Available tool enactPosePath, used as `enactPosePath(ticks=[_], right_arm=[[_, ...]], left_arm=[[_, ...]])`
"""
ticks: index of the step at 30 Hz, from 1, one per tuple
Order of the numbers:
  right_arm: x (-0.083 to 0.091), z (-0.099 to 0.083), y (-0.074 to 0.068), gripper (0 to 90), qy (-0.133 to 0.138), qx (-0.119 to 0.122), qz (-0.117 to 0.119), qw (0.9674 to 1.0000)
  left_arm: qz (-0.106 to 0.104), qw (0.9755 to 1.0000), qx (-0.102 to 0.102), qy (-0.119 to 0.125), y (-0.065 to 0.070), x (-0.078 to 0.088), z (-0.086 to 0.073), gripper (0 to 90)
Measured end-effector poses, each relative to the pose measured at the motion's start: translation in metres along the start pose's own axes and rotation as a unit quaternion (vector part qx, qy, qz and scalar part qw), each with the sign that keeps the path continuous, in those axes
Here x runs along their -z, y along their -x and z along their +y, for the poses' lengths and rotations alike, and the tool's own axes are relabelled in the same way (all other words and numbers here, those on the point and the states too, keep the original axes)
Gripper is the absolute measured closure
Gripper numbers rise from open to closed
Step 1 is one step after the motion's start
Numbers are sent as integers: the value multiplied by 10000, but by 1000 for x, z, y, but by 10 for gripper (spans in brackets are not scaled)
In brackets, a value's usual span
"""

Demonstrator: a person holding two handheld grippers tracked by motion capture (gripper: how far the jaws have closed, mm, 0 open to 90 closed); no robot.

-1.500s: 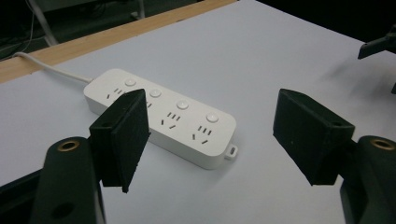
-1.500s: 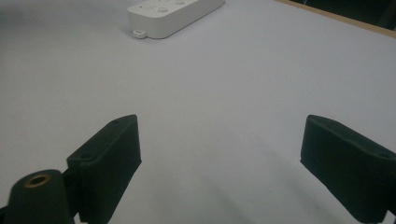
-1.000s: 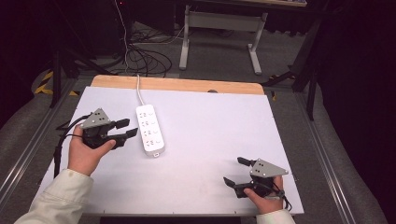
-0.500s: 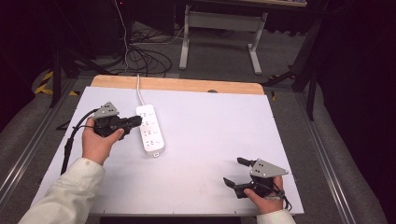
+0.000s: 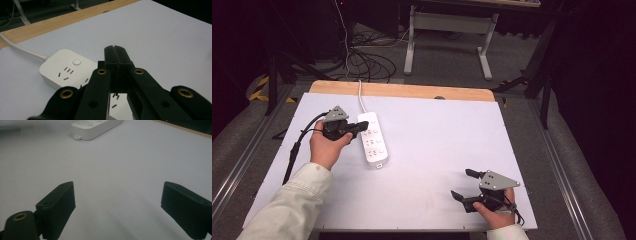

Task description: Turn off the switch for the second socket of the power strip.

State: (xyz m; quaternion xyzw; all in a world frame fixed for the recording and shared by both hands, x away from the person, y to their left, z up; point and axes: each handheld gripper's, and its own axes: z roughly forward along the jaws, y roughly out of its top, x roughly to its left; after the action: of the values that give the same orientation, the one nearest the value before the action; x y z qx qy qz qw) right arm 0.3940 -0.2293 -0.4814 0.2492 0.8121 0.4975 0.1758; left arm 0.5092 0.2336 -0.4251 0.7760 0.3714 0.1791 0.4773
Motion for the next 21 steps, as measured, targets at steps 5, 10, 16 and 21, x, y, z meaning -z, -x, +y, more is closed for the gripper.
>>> enactPosePath(ticks=[5,10,16,21], right_arm=[[0,0,0,124,2,4,3,10000],[1,0,1,124,4,10,9,10000],[1,0,1,124,-2,13,2,10000],[1,0,1,124,3,9,6,10000]], left_arm=[[40,9999,-48,-79,-1,-8,2,899],[79,9998,-54,-178,-2,-17,1,900],[101,9995,-16,-296,-5,-28,1,899],[87,9993,-87,-357,-7,-34,3,899]])
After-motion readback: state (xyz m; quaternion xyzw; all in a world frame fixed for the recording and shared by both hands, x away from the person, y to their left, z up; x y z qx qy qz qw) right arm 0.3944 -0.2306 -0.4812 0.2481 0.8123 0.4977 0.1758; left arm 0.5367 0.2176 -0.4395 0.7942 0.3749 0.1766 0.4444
